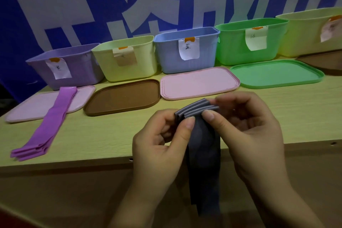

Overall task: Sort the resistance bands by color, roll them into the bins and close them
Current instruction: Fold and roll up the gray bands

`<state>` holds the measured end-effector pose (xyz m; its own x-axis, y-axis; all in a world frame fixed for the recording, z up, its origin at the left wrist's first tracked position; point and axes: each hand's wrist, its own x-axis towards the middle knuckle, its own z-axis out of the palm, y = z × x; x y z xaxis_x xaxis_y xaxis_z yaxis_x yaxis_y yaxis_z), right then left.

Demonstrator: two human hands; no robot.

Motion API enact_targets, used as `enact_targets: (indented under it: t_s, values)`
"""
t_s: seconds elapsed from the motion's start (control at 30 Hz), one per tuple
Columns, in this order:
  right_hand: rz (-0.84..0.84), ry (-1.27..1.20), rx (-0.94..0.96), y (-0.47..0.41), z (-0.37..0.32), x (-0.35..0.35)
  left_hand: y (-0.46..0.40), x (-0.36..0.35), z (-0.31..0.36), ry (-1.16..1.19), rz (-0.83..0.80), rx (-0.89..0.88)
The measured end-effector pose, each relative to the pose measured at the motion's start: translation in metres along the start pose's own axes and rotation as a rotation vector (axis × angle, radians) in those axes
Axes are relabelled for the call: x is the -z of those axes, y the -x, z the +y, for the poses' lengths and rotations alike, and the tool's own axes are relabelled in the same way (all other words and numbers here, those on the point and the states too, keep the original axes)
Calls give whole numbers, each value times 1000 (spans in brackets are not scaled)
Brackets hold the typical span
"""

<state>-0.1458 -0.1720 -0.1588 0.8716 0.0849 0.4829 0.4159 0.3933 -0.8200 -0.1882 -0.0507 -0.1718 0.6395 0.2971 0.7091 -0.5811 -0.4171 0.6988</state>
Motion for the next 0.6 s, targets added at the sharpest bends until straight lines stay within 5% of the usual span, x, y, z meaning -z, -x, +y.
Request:
enact_targets:
  t_s: [0.37,0.6]
  values:
    - [-140,-139,-253,-7,5,9,-2,8,-5,154,-11,46]
    - [-49,-118,-160,-4,6,6,-6,14,-3,156,-113,124]
